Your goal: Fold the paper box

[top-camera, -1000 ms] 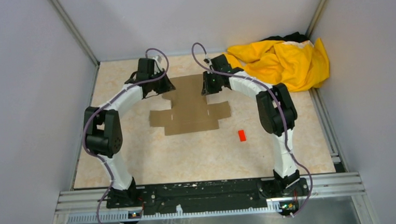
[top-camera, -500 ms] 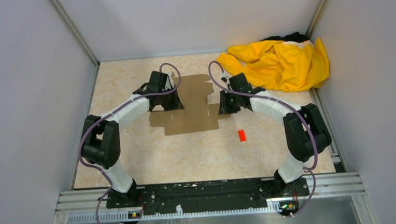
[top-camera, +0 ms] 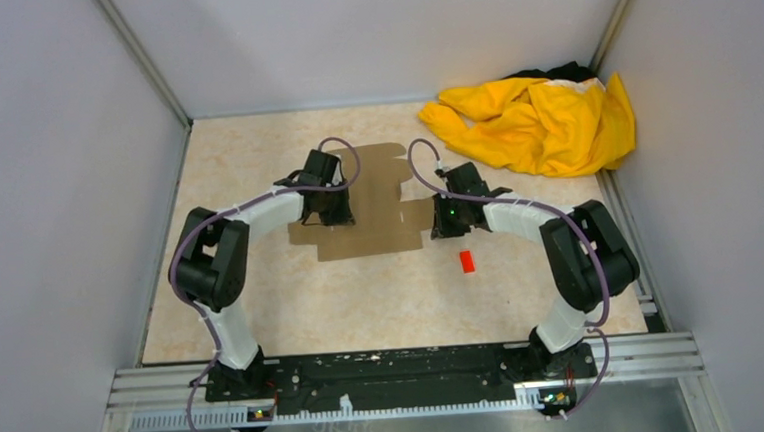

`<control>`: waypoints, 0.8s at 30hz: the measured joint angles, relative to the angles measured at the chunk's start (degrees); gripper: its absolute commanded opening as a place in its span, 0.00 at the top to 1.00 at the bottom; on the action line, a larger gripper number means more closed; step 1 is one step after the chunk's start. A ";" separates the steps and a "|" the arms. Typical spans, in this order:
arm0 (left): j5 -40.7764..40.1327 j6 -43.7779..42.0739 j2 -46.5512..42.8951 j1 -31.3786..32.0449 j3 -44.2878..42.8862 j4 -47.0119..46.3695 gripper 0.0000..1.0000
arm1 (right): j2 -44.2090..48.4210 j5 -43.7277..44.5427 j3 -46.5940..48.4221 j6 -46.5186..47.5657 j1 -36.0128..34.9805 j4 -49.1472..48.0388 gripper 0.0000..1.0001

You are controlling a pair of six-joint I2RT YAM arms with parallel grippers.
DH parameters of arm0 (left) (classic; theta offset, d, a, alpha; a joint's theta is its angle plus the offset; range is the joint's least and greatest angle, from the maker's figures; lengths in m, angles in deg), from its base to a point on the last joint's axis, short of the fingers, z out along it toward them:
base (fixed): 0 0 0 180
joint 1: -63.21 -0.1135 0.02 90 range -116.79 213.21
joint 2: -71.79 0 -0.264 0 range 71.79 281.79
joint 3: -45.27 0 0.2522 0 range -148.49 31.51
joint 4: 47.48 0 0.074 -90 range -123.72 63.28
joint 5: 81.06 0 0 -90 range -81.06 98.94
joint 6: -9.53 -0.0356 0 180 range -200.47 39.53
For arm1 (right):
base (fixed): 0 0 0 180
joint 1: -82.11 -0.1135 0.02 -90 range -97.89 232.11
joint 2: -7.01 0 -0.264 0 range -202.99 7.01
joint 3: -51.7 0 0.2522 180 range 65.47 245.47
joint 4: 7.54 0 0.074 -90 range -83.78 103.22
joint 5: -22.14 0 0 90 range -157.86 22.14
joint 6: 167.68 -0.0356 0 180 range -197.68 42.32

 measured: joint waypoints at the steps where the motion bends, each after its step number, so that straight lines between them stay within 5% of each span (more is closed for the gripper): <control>1: -0.44 -0.02 0.59 0.00 0.00 -0.09 1.00 | -0.07 0.28 0.00 -0.22 -0.04 -0.68 0.88; 24: -2.62 0.00 3.58 0.37 -0.55 -3.80 1.00 | -4.09 1.62 1.33 -2.14 -3.41 -5.31 0.89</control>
